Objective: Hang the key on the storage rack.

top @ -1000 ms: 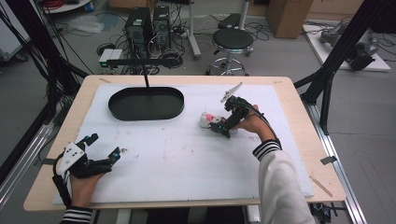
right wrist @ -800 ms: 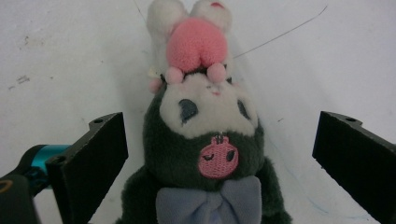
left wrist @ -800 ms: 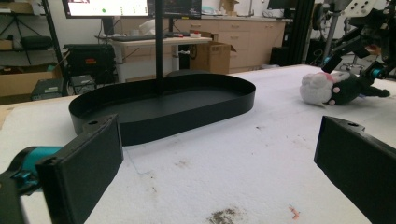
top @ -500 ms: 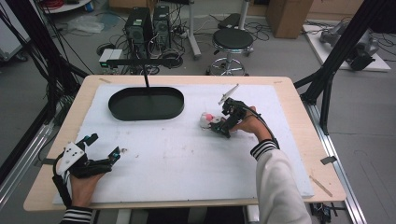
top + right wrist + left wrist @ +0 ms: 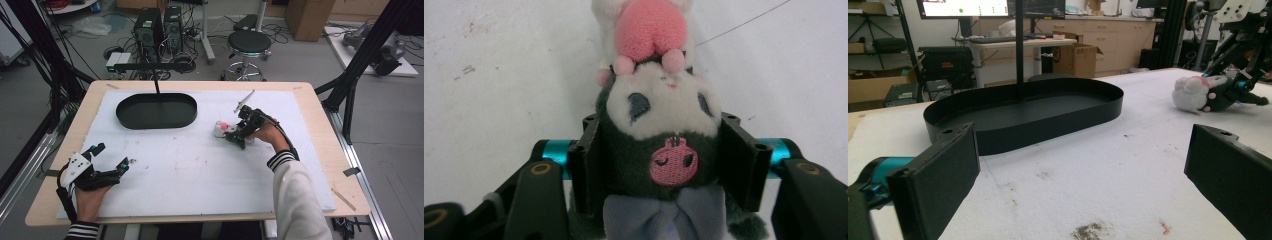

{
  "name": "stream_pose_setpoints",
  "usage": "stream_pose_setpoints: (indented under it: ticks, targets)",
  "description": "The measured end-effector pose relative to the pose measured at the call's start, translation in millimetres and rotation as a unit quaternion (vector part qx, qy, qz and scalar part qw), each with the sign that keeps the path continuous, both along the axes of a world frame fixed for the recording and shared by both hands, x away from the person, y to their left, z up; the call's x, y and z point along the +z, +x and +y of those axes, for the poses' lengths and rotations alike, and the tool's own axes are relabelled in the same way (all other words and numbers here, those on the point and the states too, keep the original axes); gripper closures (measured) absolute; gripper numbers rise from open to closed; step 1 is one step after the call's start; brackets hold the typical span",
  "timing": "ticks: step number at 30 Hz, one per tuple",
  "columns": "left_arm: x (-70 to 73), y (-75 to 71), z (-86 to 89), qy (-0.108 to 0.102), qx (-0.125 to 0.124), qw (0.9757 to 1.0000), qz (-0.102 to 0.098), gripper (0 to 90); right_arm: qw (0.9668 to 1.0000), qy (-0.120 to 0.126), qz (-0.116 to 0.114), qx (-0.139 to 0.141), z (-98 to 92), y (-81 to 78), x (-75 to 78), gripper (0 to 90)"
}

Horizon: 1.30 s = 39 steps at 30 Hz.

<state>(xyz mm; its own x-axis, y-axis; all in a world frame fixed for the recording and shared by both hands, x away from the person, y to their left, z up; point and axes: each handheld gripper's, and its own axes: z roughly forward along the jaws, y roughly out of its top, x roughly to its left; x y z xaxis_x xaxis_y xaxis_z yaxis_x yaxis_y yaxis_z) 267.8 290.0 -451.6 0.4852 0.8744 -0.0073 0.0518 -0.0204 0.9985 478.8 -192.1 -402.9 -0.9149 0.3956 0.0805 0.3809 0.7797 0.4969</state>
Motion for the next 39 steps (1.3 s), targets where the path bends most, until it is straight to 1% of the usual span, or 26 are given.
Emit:
stream_pose_setpoints:
  ticks: [3,4,10,12,13,15,16,17,18,19,20,21,22,23,26,27,28,29,30,33,34,35,36,37,38,39]
  targets:
    - [0.0,0.2,0.0,-0.003,0.0,1.0,0.0,1.7,1.0,-0.001,0.002,-0.002,0.0,-0.9,0.6,45.8]
    - [0.0,0.2,0.3,-0.003,0.0,1.0,0.0,1.7,1.0,-0.002,-0.003,0.0,-0.1,-0.6,0.5,46.1]
    - [0.3,0.4,0.9,-0.003,-0.002,1.0,0.001,1.7,0.9999,-0.007,-0.004,0.006,-0.1,-3.6,3.4,46.5]
    - [0.5,0.5,1.0,-0.004,-0.005,1.0,0.001,1.7,0.9999,-0.005,-0.009,0.008,-0.7,-5.1,5.8,46.6]
    - [0.7,0.9,1.4,-0.004,-0.01,0.9999,0.002,1.7,0.9999,-0.005,-0.011,0.01,-1.2,-6.1,7.4,46.5]
    - [3.1,2.6,2.5,0.007,-0.014,0.9999,0.007,1.7,0.9997,0.006,-0.017,0.017,-1.4,-9.7,12.7,46.6]
    - [4.4,3.2,3.5,0.006,-0.017,0.9998,0.007,1.7,0.9995,0.009,-0.021,0.021,-1.1,-11.6,15.1,46.6]
    - [7.2,4.6,5.0,0.003,-0.024,0.9997,0.009,1.7,0.9995,0.012,-0.019,0.022,-1.2,-13.0,17.1,46.6]
    - [8.5,5.2,5.7,0.002,-0.026,0.9996,0.009,1.7,0.9992,0.022,-0.02,0.025,-1.5,-15.0,20.0,46.6]
    - [13.9,7.4,6.9,-0.005,-0.043,0.9988,0.025,1.7,0.9988,0.027,-0.026,0.03,-1.7,-15.1,21.0,46.6]
    - [15.8,8.5,7.4,-0.01,-0.054,0.998,0.031,1.7,0.9985,0.032,-0.03,0.033,-1.6,-18.1,24.9,46.6]
    - [20.5,11.5,8.2,-0.026,-0.087,0.995,0.04,1.7,0.9984,0.034,-0.03,0.035,-1.5,-19.2,26.2,46.6]
    - [24.6,13.5,7.9,-0.033,-0.108,0.9926,0.044,1.7,0.9979,0.039,-0.033,0.041,-1.4,-21.9,29.3,46.6]
    - [28.0,15.1,7.2,-0.03,-0.119,0.9914,0.045,1.7,0.9974,0.042,-0.037,0.046,-1.2,-24.5,31.8,46.6]
    - [41.0,22.2,2.5,0.006,-0.156,0.9868,0.045,1.7,0.9952,0.054,-0.049,0.065,-0.8,-32.1,39.9,46.6]
    - [46.7,25.8,0.0,0.015,-0.17,0.9839,0.052,1.7,0.9944,0.061,-0.051,0.07,-0.9,-35.2,43.0,46.5]
    - [51.4,28.8,-2.5,0.019,-0.182,0.9816,0.055,1.7,0.9931,0.067,-0.057,0.077,-0.8,-39.0,46.9,46.5]
    - [54.9,30.8,-4.5,0.021,-0.189,0.9802,0.056,1.7,0.9917,0.074,-0.062,0.085,-0.5,-41.9,49.5,46.5]
    - [59.8,33.6,-7.3,0.026,-0.199,0.978,0.058,1.7,0.9909,0.077,-0.064,0.091,-0.4,-44.3,51.7,46.5]
    - [73.6,42.3,-16.5,0.045,-0.222,0.9721,0.062,1.7,0.987,0.091,-0.075,0.11,1.0,-52.9,59.0,46.5]
    - [78.8,45.8,-20.5,0.052,-0.233,0.969,0.065,1.7,0.9862,0.095,-0.076,0.113,1.4,-54.9,60.4,46.5]
    - [81.6,48.0,-22.9,0.055,-0.24,0.9669,0.067,1.7,0.9848,0.098,-0.08,0.119,1.7,-57.6,62.8,46.5]
    - [85.4,50.9,-26.6,0.06,-0.252,0.9632,0.072,1.7,0.9838,0.101,-0.082,0.123,2.0,-59.4,64.0,46.5]
    - [90.5,54.8,-32.3,0.067,-0.27,0.9575,0.078,1.7,0.9827,0.105,-0.084,0.127,2.5,-61.6,65.5,46.5]
    - [94.1,57.3,-36.2,0.074,-0.281,0.9533,0.082,1.7,0.9817,0.108,-0.085,0.131,3.2,-64.5,67.6,46.5]
    - [96.7,59.1,-39.5,0.079,-0.288,0.9507,0.082,1.7,0.9809,0.109,-0.087,0.135,3.7,-66.0,68.9,46.5]
